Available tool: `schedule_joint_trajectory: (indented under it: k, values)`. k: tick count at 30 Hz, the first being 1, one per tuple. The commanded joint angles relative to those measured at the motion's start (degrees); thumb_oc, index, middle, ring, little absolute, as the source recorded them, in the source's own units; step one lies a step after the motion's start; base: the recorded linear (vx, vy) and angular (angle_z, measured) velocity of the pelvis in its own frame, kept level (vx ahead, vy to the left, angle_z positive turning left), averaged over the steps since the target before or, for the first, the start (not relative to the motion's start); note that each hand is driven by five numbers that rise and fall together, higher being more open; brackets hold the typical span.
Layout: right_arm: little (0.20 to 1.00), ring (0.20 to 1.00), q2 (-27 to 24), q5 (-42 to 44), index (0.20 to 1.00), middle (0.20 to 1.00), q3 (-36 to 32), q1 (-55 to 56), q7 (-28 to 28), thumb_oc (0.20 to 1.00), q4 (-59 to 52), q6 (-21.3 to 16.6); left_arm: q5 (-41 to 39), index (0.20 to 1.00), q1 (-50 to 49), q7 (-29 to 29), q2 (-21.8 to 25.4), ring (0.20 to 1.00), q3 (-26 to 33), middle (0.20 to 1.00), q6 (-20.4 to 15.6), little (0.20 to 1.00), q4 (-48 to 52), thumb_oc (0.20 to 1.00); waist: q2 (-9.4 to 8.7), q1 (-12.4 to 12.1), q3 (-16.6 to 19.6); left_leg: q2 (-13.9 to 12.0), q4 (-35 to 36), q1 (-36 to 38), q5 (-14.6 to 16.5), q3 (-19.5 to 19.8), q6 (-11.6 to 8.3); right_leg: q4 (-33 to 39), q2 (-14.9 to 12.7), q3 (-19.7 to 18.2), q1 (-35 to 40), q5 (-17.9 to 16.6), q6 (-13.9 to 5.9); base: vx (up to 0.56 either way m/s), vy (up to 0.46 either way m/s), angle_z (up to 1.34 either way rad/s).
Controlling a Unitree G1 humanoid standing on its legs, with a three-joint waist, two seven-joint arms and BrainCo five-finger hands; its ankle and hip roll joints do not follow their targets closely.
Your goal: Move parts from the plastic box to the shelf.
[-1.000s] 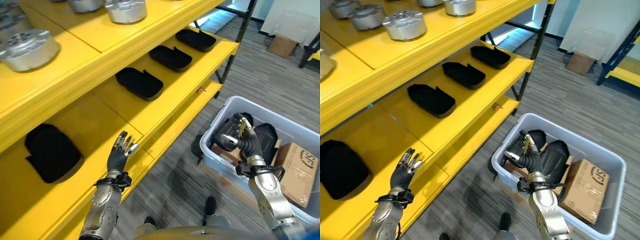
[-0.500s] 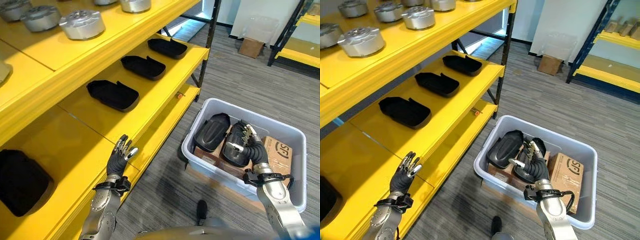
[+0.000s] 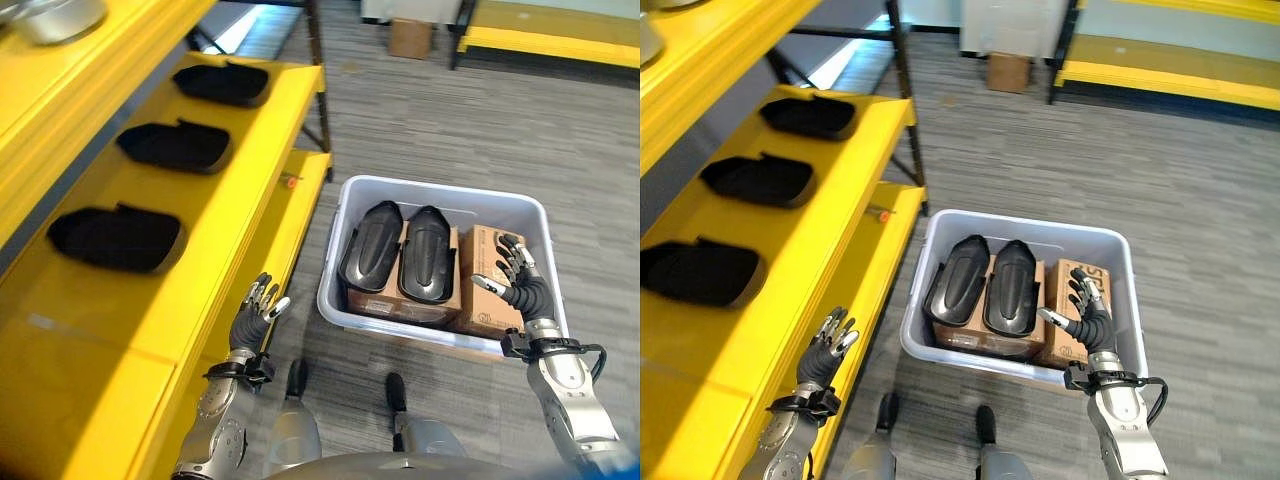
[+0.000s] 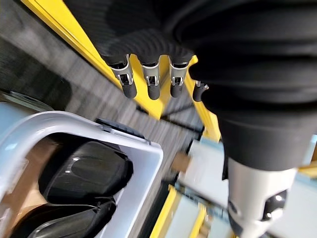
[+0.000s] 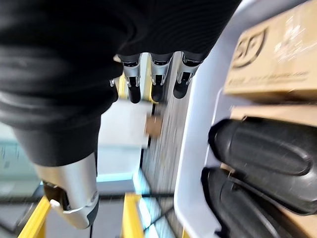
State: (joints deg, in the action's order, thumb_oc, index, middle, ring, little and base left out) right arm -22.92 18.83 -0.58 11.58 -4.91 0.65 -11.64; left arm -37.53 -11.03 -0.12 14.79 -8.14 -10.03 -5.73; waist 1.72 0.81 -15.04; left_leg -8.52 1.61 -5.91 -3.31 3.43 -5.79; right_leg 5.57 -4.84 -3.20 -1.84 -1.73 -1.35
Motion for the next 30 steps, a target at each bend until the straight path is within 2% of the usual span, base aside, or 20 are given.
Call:
schedule_joint_trajectory:
  k: [1, 5, 6, 8, 9, 12, 13, 14, 15, 17, 18, 20, 22, 24, 30]
  values:
    - [1.0, 1.0, -0.51, -0.81, 1.0, 1.0, -0.5, 0.21, 0.62, 1.0, -4.52, -2.49, -0.17, 1.0, -0.9, -1.03, 2.84, 1.0, 2.78, 1.0, -4.25, 1.0, 5.13, 1.0, -1.87, 0.16, 4.0, -1.51, -2.5, -2.44, -3.68, -0.75, -0.28, -7.07, -6.22, 2.32, 5.52, 5.23, -6.98, 0.09, 0.249, -0.57]
    - [1.0, 1.0, 0.38, -0.46, 1.0, 1.0, -0.13, 0.12, 1.2, 1.0, -4.12, -1.87, -0.47, 1.0, -1.13, -0.47, 3.97, 1.0, 3.54, 1.0, -4.53, 1.0, 5.66, 1.0, -3.63, 0.55, 4.65, 0.18, -5.18, -2.2, -0.27, -5.22, 1.5, -6.63, -9.39, 0.63, 4.18, 3.46, -8.87, 0.06, 0.208, -0.59]
    - [1.0, 1.0, 0.82, 0.0, 1.0, 1.0, -0.18, 0.02, 1.11, 1.0, -4.06, -1.72, -0.51, 1.0, -1.31, -0.08, 4.5, 1.0, 3.94, 1.0, -4.55, 1.0, 6.04, 1.0, -4.39, 0.77, 4.92, 0.98, -6.14, -2.5, 1.25, -6.12, 2.24, -6.85, -10.61, 0.43, 3.35, 2.7, -9.88, 0.05, 0.164, -0.51]
    - [1.0, 1.0, 1.02, 0.13, 1.0, 1.0, -0.07, -0.26, 1.07, 1.0, -3.88, -1.69, -0.65, 1.0, -1.21, 0.15, 4.71, 1.0, 4.15, 1.0, -4.57, 1.0, 5.93, 1.0, -4.76, 0.84, 4.97, 1.36, -6.56, -2.8, 1.76, -6.65, 2.59, -7.07, -11.02, 0.05, 2.66, 2.2, -10.35, 0.01, 0.128, -0.33]
    - [1.0, 1.0, 1.24, 0.42, 1.0, 1.0, 0.18, -0.99, 0.93, 1.0, -3.95, -1.66, -0.43, 1.0, -1.19, 0.67, 4.99, 1.0, 4.43, 1.0, -4.56, 1.0, 5.98, 1.0, -5.48, 0.87, 4.89, 1.99, -7.3, -3.35, 2.62, -7.86, 3.07, -7.15, -11.87, -0.63, 1.28, 0.84, -11.17, -0.01, 0.116, -0.19]
    - [1.0, 1.0, 1.34, 0.44, 1.0, 1.0, 0.31, -1.42, 0.68, 1.0, -4.1, -1.69, -0.54, 1.0, -1.0, 1.03, 5.18, 1.0, 4.62, 1.0, -4.69, 1.0, 5.87, 1.0, -5.83, 0.83, 4.85, 2.36, -7.84, -3.89, 3.21, -8.44, 3.36, -7.07, -12.31, -0.91, 0.35, 0.21, -11.48, -0.05, 0.093, -0.19]
    - [1.0, 1.0, 1.67, 0.54, 1.0, 1.0, 0.69, -3.0, -0.34, 1.0, -4.5, -1.94, -0.41, 1.0, 0.28, 1.64, 5.58, 1.0, 4.26, 1.0, -4.94, 1.0, 5.71, 1.0, -6.58, 1.06, 3.97, 3.29, -8.89, -5.8, 4.13, -9.85, 3.78, -5.93, -13.85, -1.23, -2.2, -3.19, -12.83, -0.09, 0.094, -0.31]
    - [1.0, 1.0, 1.68, 0.53, 1.0, 1.0, 0.68, -3.08, -0.36, 1.0, -4.45, -1.96, -0.41, 1.0, 0.37, 1.65, 5.59, 1.0, 4.26, 1.0, -4.97, 1.0, 5.66, 1.0, -6.6, 1.01, 4.04, 3.3, -8.99, -5.98, 4.17, -9.91, 3.81, -5.9, -13.87, -1.31, -2.36, -3.24, -12.86, -0.16, 0.124, -0.4]
    - [1.0, 1.0, 1.82, 0.34, 1.0, 1.0, 1.33, -4.48, -0.77, 1.0, -5.19, -2.07, -0.21, 1.0, 0.81, 2.09, 6.04, 1.0, 4.54, 1.0, -4.98, 1.0, 5.98, 1.0, -6.82, 0.4, 3.34, 2.84, -9.23, -6.68, 4.61, -11.74, 4.08, -6.64, -14.8, 1.29, -4.52, -4.8, -13.28, -0.08, 0.024, -0.32]
    - [1.0, 1.0, 1.48, -0.39, 1.0, 1.0, 2.17, -5.77, -1.41, 1.0, -5.14, -2.16, -0.23, 1.0, 0.99, 2.4, 6.59, 1.0, 4.49, 1.0, -4.99, 1.0, 6.66, 1.0, -6.79, -1.09, 2.87, 1.79, -9.02, -6.79, 4.9, -13.57, 3.93, -7.88, -16.58, 7.69, -5.09, -6.67, -12.67, -0.05, -0.03, -0.31]
    - [1.0, 1.0, 1.51, -0.41, 1.0, 1.0, 2.17, -5.83, -1.43, 1.0, -5.1, -2.17, -0.24, 1.0, 1.01, 2.42, 6.61, 1.0, 4.5, 1.0, -4.98, 1.0, 6.68, 1.0, -6.76, -0.97, 2.77, 1.78, -9.08, -6.77, 4.95, -13.42, 3.92, -7.75, -16.56, 7.91, -4.85, -6.7, -12.66, -0.01, -0.075, -0.79]
    - [1.0, 1.0, 0.83, -0.86, 1.0, 1.0, 3.85, -8.77, -2.19, 1.0, -4.07, -1.91, -0.28, 1.0, 2.21, 2.61, 7.42, 1.0, 3.75, 1.0, -4.77, 1.0, 6.7, 1.0, -7.83, -1.57, 0.96, 0.68, -10.88, -7.19, 5.03, -14.32, 3.12, -7.78, -18.21, 12.37, -5.32, -9.72, -12.74, -0.04, -0.148, -0.72]
    - [1.0, 1.0, 0.0, -0.73, 1.0, 1.0, 4.56, -11.98, -3.13, 1.0, -2.25, -1.47, -0.52, 1.0, 3.25, 2.78, 7.43, 1.0, 3.19, 1.0, -4.62, 1.0, 6.79, 1.0, -8.41, -1.52, -0.38, -1.08, -12.03, -8.4, 4.19, -13.93, 2.18, -7.71, -17.23, 12.49, -6.01, -8.44, -12.29, -0.05, -0.186, -0.1]
    - [1.0, 1.0, -0.5, -1.31, 1.0, 1.0, 4.87, -14.41, -4.12, 1.0, -0.55, -1.29, -1.08, 1.0, 3.69, 2.86, 7.38, 1.0, 2.56, 1.0, -4.67, 1.0, 7.13, 1.0, -8.48, -1.43, -0.65, -1.76, -10.98, -8.79, 2.95, -13.78, 1.47, -7.14, -16.76, 13.12, -6.46, -7.69, -12.05, -0.03, -0.134, -0.02]
    - [1.0, 1.0, -1.42, -0.78, 1.0, 1.0, 8.46, -25.32, -8.25, 1.0, 7.23, -1.32, -2.85, 1.0, 7.06, 3.06, 7.66, 1.0, -0.78, 1.0, -4.55, 1.0, 7.77, 1.0, -7.07, -1.44, -3.41, -3.52, -8.83, -10.91, 0.01, -13.13, 0.26, -9.35, -14.8, 12.07, -11.2, -5.03, -10.76, -0.08, -0.094, 0.0]
